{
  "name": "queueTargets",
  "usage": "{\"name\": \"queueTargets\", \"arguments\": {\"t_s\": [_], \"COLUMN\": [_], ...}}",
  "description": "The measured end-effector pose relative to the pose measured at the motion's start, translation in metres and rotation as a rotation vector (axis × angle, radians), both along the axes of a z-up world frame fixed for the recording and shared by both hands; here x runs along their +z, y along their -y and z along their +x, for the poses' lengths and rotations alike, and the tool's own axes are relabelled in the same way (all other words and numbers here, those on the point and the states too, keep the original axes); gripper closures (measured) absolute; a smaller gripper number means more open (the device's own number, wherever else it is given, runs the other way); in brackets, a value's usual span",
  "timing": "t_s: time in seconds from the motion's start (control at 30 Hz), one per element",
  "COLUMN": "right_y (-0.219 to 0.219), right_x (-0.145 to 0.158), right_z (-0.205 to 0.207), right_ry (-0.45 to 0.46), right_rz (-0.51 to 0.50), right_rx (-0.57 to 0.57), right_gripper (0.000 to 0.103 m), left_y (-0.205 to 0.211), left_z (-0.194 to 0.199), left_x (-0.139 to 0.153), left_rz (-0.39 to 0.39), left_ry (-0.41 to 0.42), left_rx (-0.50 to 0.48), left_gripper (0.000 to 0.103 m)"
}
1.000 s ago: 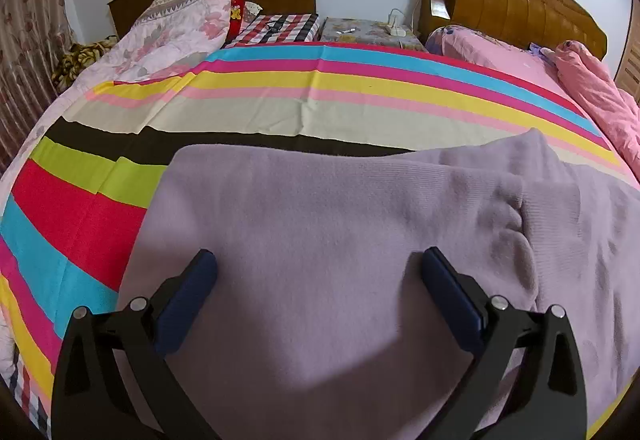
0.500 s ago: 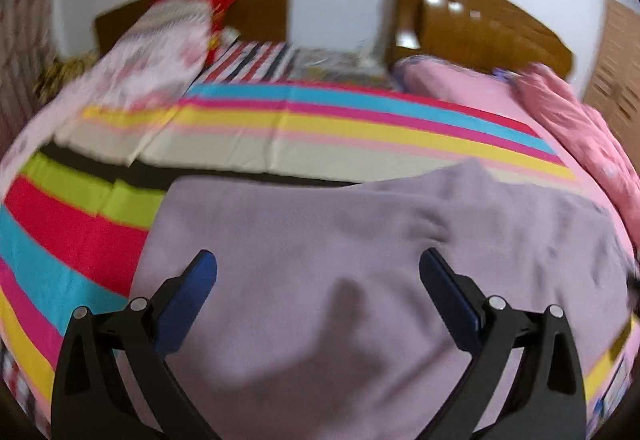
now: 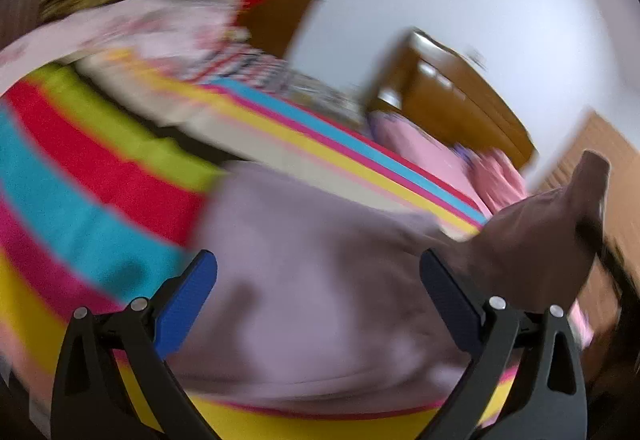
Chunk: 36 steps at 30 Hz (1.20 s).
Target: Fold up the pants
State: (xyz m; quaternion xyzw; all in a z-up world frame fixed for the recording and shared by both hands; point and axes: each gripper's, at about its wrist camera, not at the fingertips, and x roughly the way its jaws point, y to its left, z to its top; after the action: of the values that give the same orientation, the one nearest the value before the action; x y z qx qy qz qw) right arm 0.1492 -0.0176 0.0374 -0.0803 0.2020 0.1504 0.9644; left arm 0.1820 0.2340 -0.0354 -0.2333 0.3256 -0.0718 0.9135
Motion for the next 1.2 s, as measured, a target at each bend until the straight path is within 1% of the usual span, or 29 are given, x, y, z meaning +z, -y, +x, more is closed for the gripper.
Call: {"name": "queueTargets", "arguments": {"t_s": [0.03,0.07,0.1,0.13,0.17,0.2,0.23,0.27,0.3,0.33,0.37,0.4,0.47,0.5,0.57,0.6,0.63,0.7,0.73,0.8,0.87,0.97,1.03,1.07,1.13,1.2], "right_y": [-0.043,-0.076,-0.098,-0.123,-0.142,-0.153,-0.154,-0.152,-0.147,-0.142,-0.138,-0.132,-0.113,-0.103,-0.086,-0.078,-0.064,-0.049,-0.040,-0.028,-0.017,-0.012,-0.018,-0.021,-0.024,-0.023], "right_x": [-0.017,-0.039,-0.055,-0.085,-0.112,-0.138,-0.140,-0.140,-0.137,-0.134,-0.132,-0.129,-0.113,-0.106,-0.098,-0.096,-0.093,-0.088,-0.086,-0.083,-0.086,-0.095,-0.097,-0.097,-0.095,-0.093], "right_z": [-0.002,-0.003,-0.004,-0.007,-0.009,-0.013,-0.020,-0.023,-0.023,-0.022,-0.022,-0.023,-0.030,-0.037,-0.041,-0.041,-0.043,-0.042,-0.040,-0.039,-0.036,-0.032,-0.030,-0.030,-0.031,-0.037], "right_ry": [-0.008,-0.045,-0.069,-0.089,-0.124,-0.121,-0.064,-0.054,-0.057,-0.068,-0.077,-0.088,-0.102,-0.102,-0.109,-0.110,-0.111,-0.116,-0.116,-0.122,-0.129,-0.160,-0.165,-0.162,-0.152,-0.141], "right_rz": [-0.071,-0.132,-0.176,-0.245,-0.318,-0.376,-0.385,-0.388,-0.365,-0.348,-0.331,-0.302,-0.195,-0.142,-0.090,-0.076,-0.056,-0.033,-0.020,-0.004,0.019,0.061,0.059,0.053,0.045,0.045], "right_rx": [0.085,0.167,0.222,0.294,0.330,0.333,0.311,0.301,0.305,0.326,0.356,0.397,0.468,0.481,0.441,0.417,0.378,0.331,0.306,0.272,0.241,0.230,0.236,0.245,0.259,0.266], "right_gripper": [0.077,0.077,0.077,0.077,0.076,0.076,0.075,0.074,0.072,0.065,0.044,0.036,0.035,0.035,0.035,0.035,0.035,0.035,0.035,0.035,0.035,0.035,0.035,0.035,0.035,0.035], "left_y": [-0.016,-0.029,-0.043,-0.051,-0.059,-0.065,-0.066,-0.066,-0.067,-0.062,-0.058,-0.052,-0.041,-0.036,-0.026,-0.020,-0.012,-0.002,0.000,0.004,0.008,0.009,0.010,0.010,0.013,0.018], "left_z": [-0.003,-0.006,-0.012,-0.017,-0.024,-0.032,-0.036,-0.039,-0.041,-0.041,-0.041,-0.037,-0.033,-0.030,-0.026,-0.024,-0.022,-0.016,-0.014,-0.015,-0.013,-0.010,-0.008,-0.008,-0.005,-0.001], "left_x": [-0.005,-0.010,-0.015,-0.019,-0.023,-0.027,-0.027,-0.027,-0.028,-0.028,-0.028,-0.027,-0.025,-0.025,-0.024,-0.023,-0.022,-0.020,-0.019,-0.016,-0.015,-0.023,-0.030,-0.030,-0.028,-0.026], "left_rz": [-0.018,-0.032,-0.046,-0.056,-0.069,-0.076,-0.079,-0.080,-0.081,-0.092,-0.103,-0.127,-0.174,-0.199,-0.225,-0.221,-0.171,-0.097,-0.083,-0.074,-0.040,-0.007,-0.001,-0.006,-0.052,-0.061], "left_ry": [-0.024,-0.048,-0.074,-0.086,-0.100,-0.110,-0.114,-0.115,-0.112,-0.105,-0.101,-0.096,-0.086,-0.085,-0.087,-0.090,-0.094,-0.103,-0.100,-0.098,-0.116,-0.157,-0.195,-0.199,-0.207,-0.213], "left_rx": [0.037,0.067,0.099,0.113,0.124,0.121,0.112,0.092,0.078,0.044,0.021,-0.017,-0.069,-0.103,-0.158,-0.179,-0.177,-0.187,-0.183,-0.176,-0.168,-0.183,-0.192,-0.195,-0.233,-0.240], "left_gripper": [0.002,0.002,0.002,0.002,0.002,0.002,0.002,0.002,0.002,0.002,0.002,0.002,0.002,0.002,0.002,0.002,0.003,0.004,0.010,0.015,0.015,0.015,0.015,0.015,0.017,0.017]}}
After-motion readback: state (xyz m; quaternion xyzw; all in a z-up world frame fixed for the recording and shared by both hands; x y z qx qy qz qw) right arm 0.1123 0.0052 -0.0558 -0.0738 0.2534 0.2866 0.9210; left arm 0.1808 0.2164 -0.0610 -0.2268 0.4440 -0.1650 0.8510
